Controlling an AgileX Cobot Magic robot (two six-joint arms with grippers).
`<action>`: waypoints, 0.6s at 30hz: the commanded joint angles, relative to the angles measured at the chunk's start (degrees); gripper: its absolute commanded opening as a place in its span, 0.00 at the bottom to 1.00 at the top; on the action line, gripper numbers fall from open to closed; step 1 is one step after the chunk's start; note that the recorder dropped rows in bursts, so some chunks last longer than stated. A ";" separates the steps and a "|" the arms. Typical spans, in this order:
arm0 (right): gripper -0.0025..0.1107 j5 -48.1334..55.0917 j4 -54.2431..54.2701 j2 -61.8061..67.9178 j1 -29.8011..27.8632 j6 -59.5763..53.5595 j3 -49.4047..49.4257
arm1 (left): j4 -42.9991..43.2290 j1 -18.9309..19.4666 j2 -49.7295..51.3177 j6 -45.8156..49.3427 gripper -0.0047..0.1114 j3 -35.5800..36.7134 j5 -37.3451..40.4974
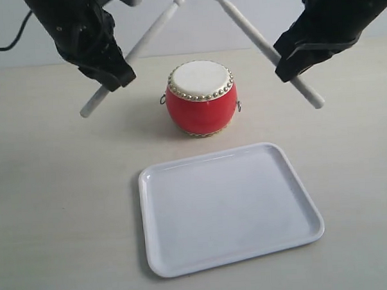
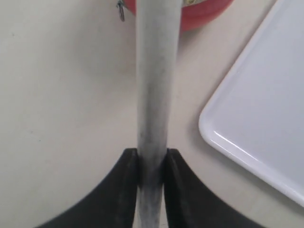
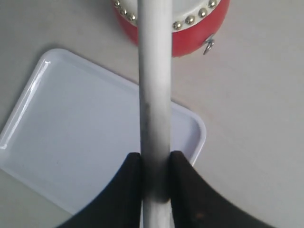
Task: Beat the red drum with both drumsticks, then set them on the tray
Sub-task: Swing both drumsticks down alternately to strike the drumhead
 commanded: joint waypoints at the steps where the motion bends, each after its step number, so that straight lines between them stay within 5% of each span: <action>1: 0.02 -0.52 2.81 8.22 0.11 -2.62 -0.22 | -0.42 0.14 -3.00 -0.40 0.04 -0.22 0.54; 9: 0.02 -0.51 4.87 21.30 0.11 -1.55 -4.20 | -2.75 0.14 -2.70 -0.40 0.04 -0.22 -0.43; 18: 0.02 3.51 5.34 4.76 0.11 -0.56 -5.50 | -4.26 0.14 5.91 0.11 0.04 -0.22 -0.67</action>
